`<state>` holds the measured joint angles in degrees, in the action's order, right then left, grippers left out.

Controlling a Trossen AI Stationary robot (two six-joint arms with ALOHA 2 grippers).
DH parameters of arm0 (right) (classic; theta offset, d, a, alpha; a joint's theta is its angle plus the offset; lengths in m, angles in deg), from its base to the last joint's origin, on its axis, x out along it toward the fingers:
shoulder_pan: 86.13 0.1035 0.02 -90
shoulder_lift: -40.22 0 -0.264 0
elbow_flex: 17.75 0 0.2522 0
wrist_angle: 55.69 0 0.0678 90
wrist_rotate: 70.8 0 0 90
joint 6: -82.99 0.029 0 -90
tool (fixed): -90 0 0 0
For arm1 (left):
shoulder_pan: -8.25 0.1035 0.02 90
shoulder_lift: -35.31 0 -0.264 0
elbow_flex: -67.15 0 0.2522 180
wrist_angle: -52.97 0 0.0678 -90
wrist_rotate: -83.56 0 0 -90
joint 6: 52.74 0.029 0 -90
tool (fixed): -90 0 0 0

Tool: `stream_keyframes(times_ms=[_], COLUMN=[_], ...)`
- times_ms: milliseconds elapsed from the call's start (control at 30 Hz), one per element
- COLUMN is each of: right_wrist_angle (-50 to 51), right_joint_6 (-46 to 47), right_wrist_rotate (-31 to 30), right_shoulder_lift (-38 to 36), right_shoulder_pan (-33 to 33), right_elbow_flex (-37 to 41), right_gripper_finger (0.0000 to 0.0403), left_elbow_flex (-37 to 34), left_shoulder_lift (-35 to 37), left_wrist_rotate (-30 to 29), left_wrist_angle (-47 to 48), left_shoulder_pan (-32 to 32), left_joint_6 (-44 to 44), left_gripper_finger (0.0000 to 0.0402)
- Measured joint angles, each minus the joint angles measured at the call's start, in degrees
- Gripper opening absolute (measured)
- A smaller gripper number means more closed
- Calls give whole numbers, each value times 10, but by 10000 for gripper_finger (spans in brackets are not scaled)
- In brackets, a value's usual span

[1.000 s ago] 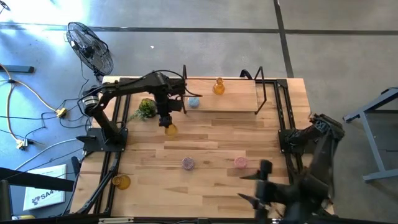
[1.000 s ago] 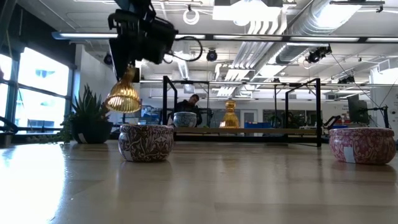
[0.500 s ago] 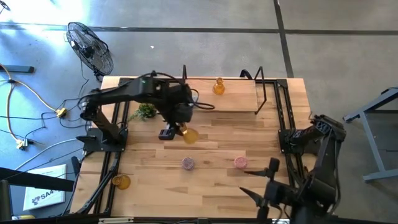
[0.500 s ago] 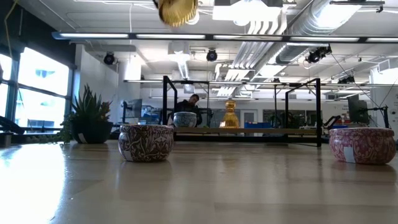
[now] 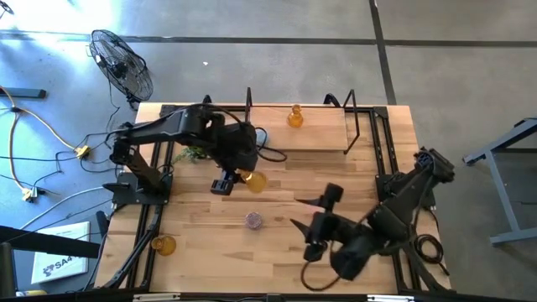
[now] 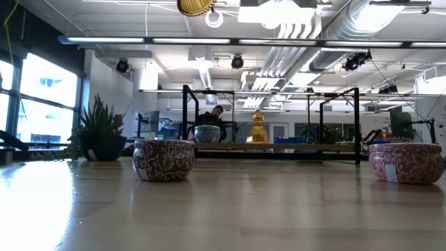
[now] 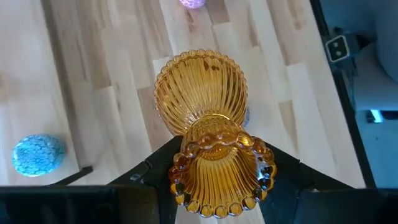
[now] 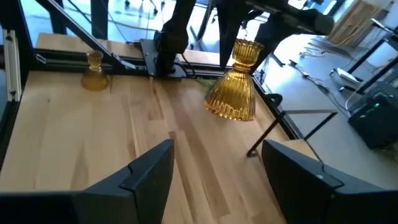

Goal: Pick & Place candle stick holders
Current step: Put the top yellow candle holder on the shelf aligned with the other yellow candle holder

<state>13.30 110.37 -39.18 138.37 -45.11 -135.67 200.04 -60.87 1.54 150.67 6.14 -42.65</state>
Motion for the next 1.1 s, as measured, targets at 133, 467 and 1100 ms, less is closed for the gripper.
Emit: stream_keyframes(times_ms=[133,467,1100], right_wrist_angle=[-36,-50,-10], right_joint_6=[-22,-49,-19], right_wrist_rotate=[22,110,184], right_shoulder_lift=[0,0,1], right_shoulder_pan=[-26,-49,-65], right_elbow_flex=[0,0,0], right_gripper_finger=[237,242,285], left_elbow_flex=[1,1,1], left_shoulder_lift=[-2,-3,-3], left_wrist_rotate=[0,-2,0], left_wrist_angle=[4,7,14], left_shoulder_pan=[2,2,2], left_joint_6=[1,6,-3], left_gripper_finger=[156,156,162])
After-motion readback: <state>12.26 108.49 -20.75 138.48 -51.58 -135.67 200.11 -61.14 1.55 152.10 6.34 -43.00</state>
